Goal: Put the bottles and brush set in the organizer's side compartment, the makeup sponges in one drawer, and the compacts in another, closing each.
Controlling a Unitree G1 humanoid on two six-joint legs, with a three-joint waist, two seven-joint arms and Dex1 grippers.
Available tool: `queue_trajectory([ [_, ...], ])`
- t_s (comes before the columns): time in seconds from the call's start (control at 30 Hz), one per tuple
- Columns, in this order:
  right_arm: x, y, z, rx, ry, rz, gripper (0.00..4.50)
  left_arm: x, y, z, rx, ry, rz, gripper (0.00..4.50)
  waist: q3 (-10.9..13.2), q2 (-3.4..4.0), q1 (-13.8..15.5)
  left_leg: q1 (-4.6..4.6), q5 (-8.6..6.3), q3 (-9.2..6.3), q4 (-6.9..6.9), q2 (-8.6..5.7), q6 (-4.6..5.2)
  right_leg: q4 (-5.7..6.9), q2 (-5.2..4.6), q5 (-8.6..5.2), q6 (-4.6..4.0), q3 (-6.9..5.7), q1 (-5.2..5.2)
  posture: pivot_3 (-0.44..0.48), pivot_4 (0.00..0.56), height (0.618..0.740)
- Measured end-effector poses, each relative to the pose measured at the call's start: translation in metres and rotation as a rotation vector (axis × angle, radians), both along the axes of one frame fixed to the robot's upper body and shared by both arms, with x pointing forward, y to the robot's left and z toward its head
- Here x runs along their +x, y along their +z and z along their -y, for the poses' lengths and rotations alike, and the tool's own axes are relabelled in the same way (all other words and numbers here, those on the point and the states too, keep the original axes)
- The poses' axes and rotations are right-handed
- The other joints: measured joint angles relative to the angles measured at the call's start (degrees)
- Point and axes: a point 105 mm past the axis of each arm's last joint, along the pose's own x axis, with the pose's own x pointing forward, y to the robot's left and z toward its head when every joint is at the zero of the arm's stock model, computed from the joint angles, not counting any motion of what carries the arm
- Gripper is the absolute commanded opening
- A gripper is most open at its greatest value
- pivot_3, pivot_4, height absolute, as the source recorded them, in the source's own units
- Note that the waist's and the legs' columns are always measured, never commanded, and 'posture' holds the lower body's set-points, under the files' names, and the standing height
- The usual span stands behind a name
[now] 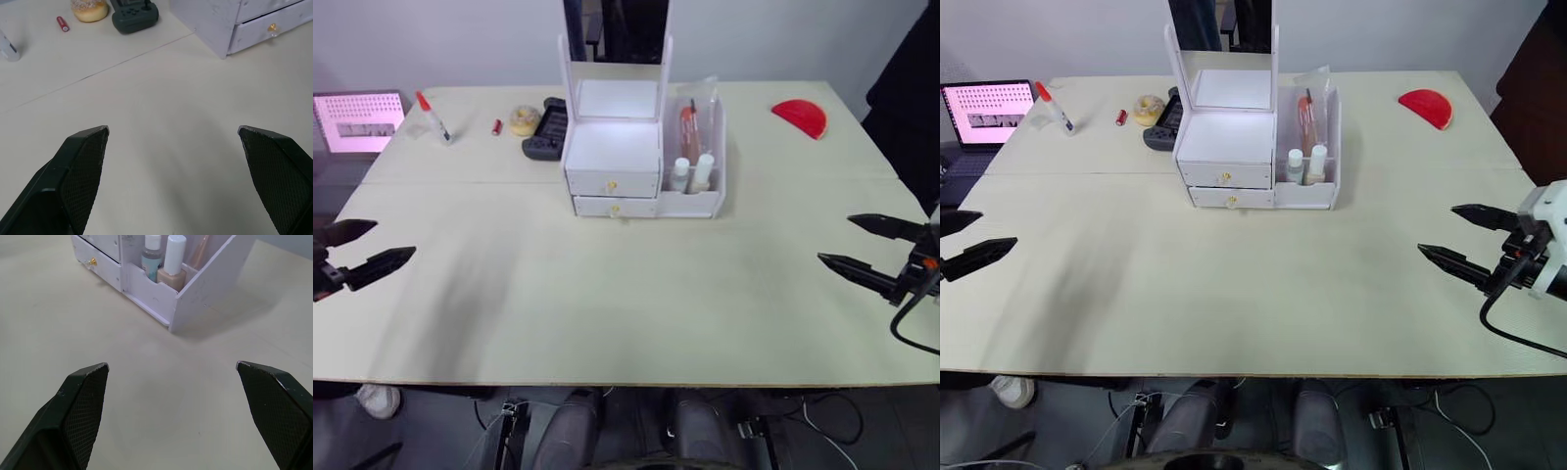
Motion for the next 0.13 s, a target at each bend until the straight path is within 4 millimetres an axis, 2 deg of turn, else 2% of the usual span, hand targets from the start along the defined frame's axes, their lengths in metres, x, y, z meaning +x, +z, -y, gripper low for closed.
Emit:
queue_trajectory([
  [0.13,0.0017,-0.0012,-0.0012,0.005,0.007,-0.005,4.50,-0.0008,-0.0017,-0.0020,-0.002,0.005,-0.004,4.45,0.0,0.00,0.5,-0.02,-0.01,0.40,-0.03,-0.03,-0.03,-0.32,-0.02,0.08,-0.13,0.24,-0.01,0.000,0.150,0.737],
])
